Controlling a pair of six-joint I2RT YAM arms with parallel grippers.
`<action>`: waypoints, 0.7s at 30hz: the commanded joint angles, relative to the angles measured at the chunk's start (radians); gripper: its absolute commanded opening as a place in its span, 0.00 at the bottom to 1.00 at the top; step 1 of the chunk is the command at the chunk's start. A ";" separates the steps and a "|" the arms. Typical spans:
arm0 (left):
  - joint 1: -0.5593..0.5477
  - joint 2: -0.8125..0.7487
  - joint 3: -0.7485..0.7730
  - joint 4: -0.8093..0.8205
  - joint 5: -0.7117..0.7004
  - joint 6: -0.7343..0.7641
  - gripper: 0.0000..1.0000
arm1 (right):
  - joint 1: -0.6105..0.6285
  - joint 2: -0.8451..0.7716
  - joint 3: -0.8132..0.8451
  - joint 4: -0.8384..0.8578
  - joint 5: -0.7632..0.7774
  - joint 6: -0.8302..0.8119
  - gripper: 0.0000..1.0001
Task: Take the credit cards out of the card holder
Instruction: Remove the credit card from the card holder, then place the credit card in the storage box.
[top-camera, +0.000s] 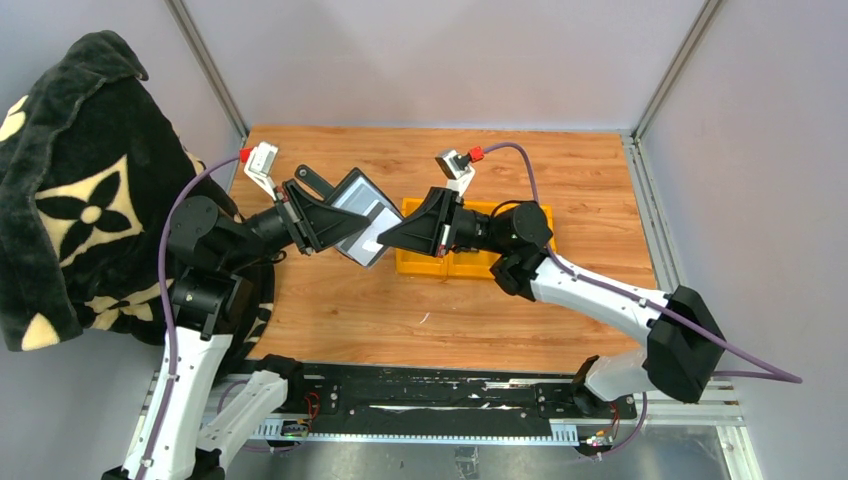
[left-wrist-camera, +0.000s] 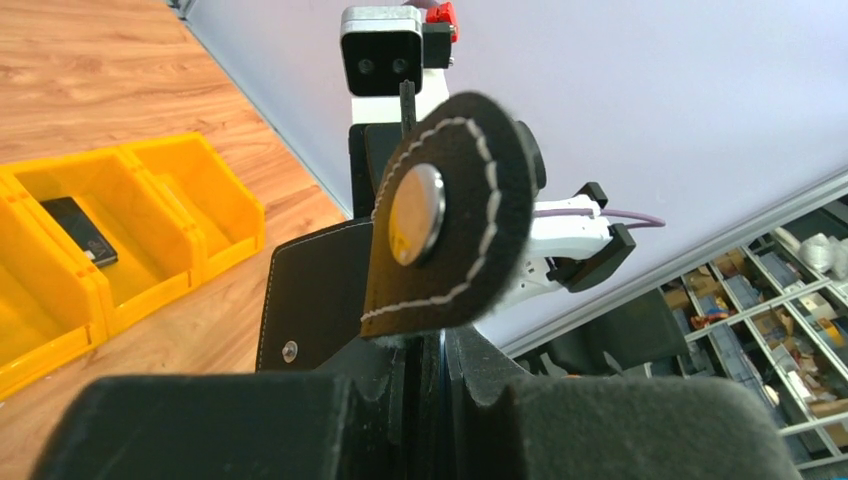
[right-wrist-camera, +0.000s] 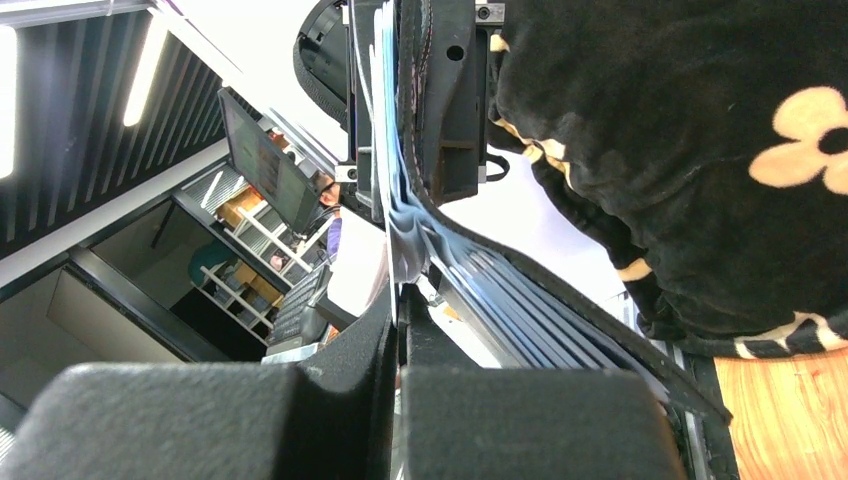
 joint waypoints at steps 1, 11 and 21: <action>-0.004 -0.015 0.066 0.048 -0.006 -0.020 0.08 | 0.008 -0.022 -0.024 0.038 -0.011 -0.012 0.00; -0.001 -0.002 0.135 -0.051 -0.044 0.198 0.00 | -0.063 -0.129 -0.083 -0.101 -0.106 -0.056 0.00; -0.001 0.022 0.210 -0.350 -0.215 0.670 0.00 | -0.230 -0.265 0.049 -0.905 -0.168 -0.461 0.00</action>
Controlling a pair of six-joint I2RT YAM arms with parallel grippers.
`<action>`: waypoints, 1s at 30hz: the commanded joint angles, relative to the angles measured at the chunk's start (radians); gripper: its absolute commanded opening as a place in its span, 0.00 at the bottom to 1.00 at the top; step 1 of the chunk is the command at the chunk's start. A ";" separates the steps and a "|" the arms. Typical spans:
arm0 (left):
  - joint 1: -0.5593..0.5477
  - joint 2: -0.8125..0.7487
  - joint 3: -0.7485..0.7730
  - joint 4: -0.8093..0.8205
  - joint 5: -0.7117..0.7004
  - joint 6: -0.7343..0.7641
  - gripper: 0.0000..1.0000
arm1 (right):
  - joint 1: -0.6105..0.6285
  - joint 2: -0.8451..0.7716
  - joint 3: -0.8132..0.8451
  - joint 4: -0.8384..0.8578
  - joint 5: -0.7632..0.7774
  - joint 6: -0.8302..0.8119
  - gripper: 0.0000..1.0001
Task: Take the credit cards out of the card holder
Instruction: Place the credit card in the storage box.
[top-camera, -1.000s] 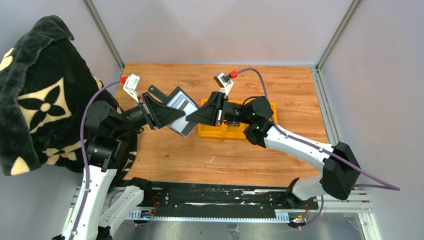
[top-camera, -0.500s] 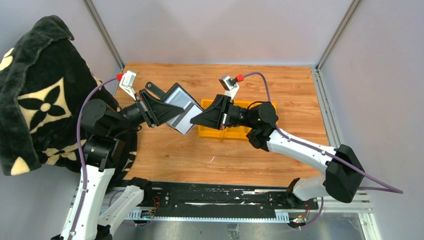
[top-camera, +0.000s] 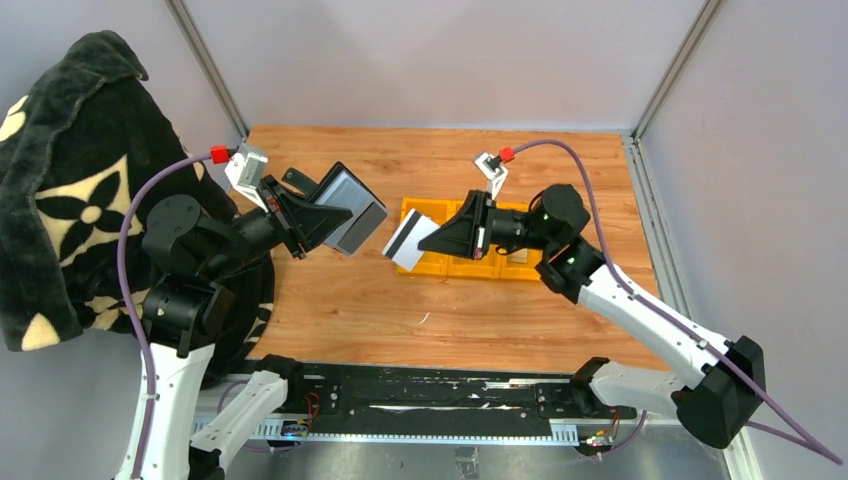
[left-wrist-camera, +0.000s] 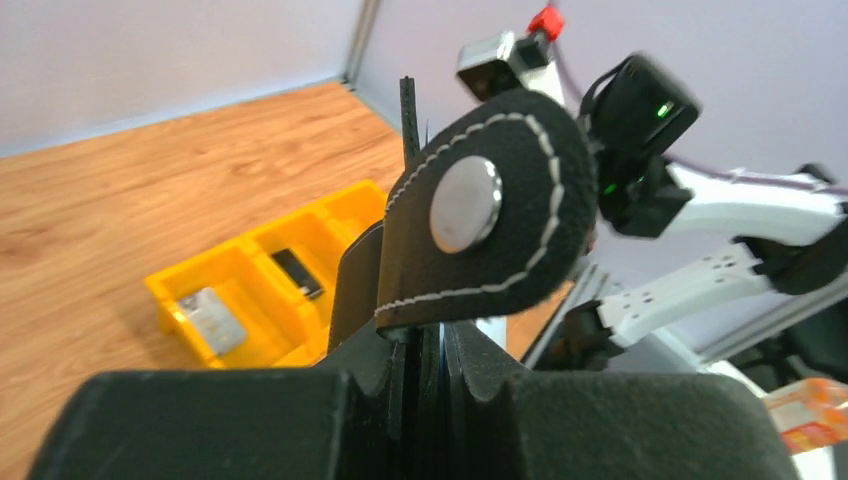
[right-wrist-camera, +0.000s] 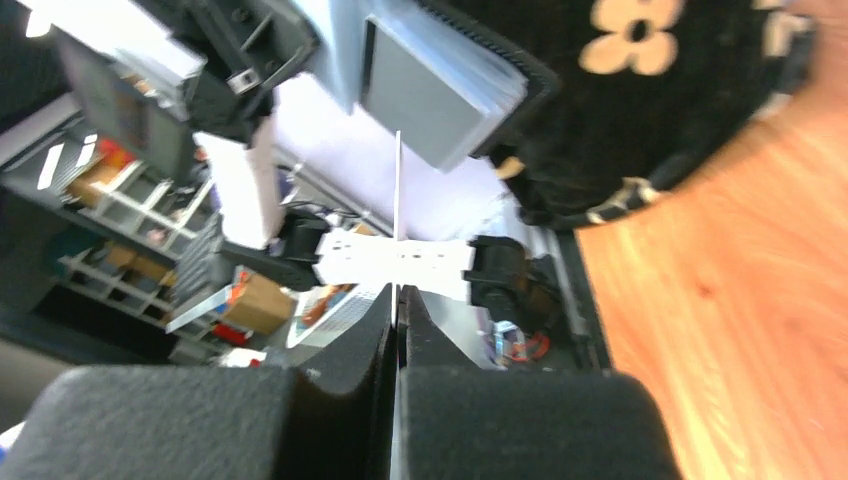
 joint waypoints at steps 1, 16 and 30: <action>-0.001 0.014 0.034 -0.132 -0.103 0.251 0.00 | -0.106 -0.008 0.132 -0.586 0.008 -0.326 0.00; 0.000 0.020 0.007 -0.166 0.142 0.234 0.01 | -0.167 0.690 0.671 -1.114 0.220 -0.731 0.00; -0.001 0.016 0.002 -0.092 0.181 0.157 0.01 | -0.194 0.958 0.878 -1.233 0.244 -0.766 0.00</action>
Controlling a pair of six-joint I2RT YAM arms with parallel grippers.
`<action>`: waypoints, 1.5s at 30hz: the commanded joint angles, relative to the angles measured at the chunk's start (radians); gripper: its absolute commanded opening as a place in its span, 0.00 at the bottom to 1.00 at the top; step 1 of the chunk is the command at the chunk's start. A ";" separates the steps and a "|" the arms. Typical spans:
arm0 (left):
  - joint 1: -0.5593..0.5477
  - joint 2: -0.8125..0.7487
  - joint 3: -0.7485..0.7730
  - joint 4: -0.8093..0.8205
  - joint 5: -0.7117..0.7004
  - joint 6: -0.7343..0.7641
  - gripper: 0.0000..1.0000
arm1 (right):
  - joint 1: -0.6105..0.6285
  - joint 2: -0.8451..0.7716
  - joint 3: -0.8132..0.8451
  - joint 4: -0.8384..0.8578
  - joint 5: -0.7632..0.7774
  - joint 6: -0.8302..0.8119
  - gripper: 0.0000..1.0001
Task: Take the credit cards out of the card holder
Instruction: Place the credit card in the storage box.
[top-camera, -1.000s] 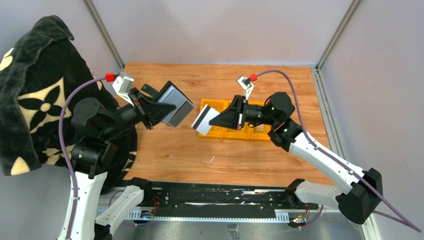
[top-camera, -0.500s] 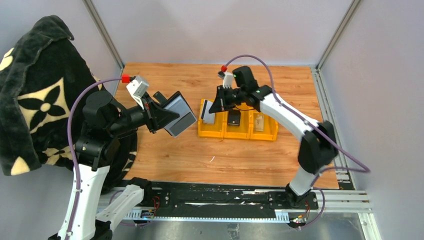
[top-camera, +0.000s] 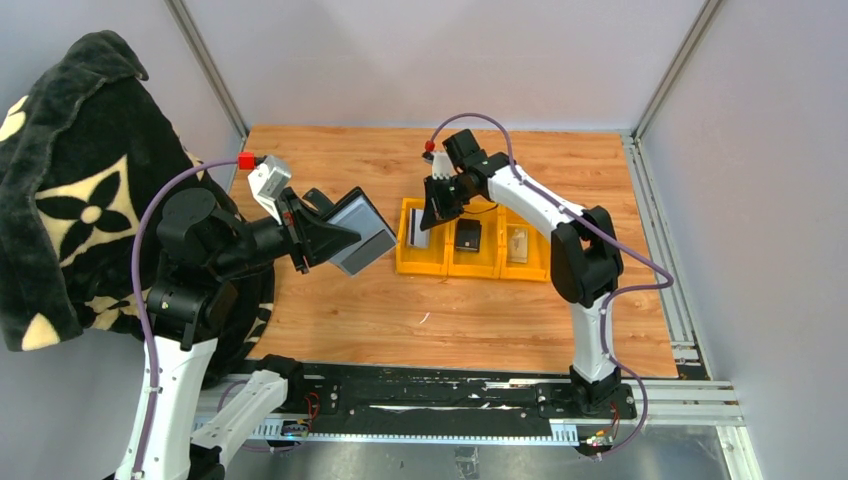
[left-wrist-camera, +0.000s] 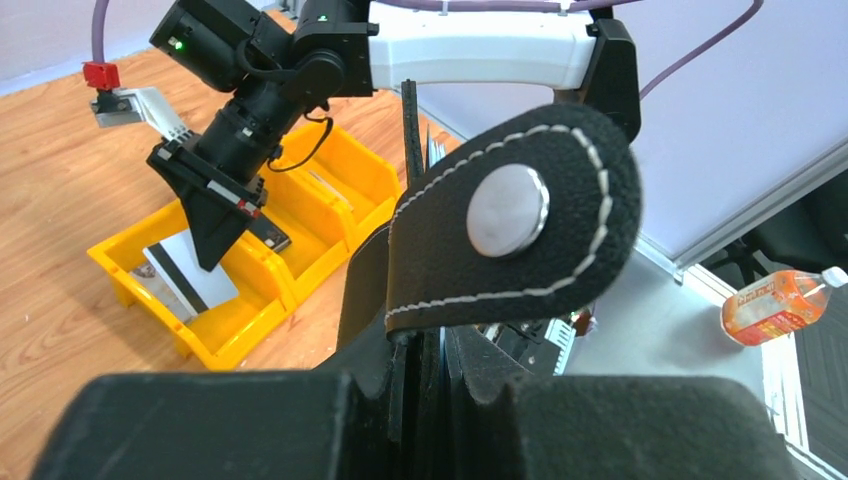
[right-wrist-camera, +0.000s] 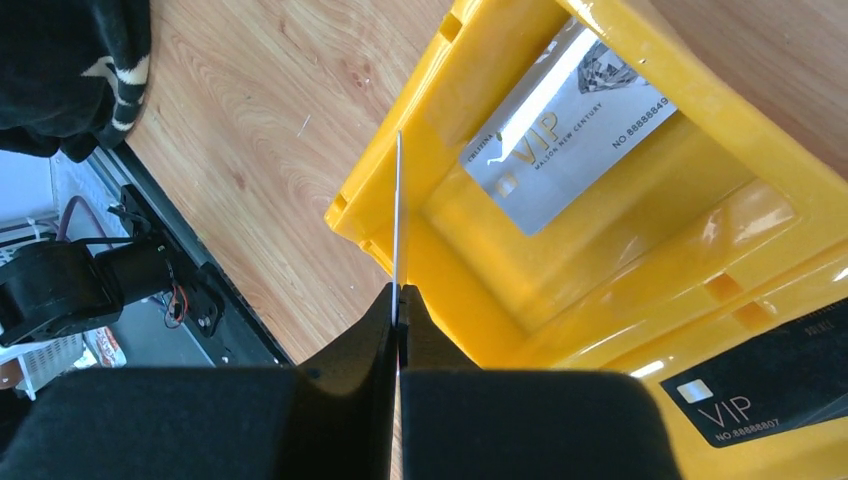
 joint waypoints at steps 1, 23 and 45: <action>-0.001 -0.004 -0.003 0.073 0.027 -0.033 0.01 | -0.018 0.061 0.048 -0.049 0.013 -0.012 0.00; 0.000 -0.015 -0.022 0.100 0.063 -0.066 0.01 | -0.006 0.145 0.198 -0.046 0.160 0.042 0.28; -0.001 0.006 -0.064 0.063 0.119 -0.034 0.00 | 0.034 -0.692 -0.328 0.647 -0.416 0.176 0.78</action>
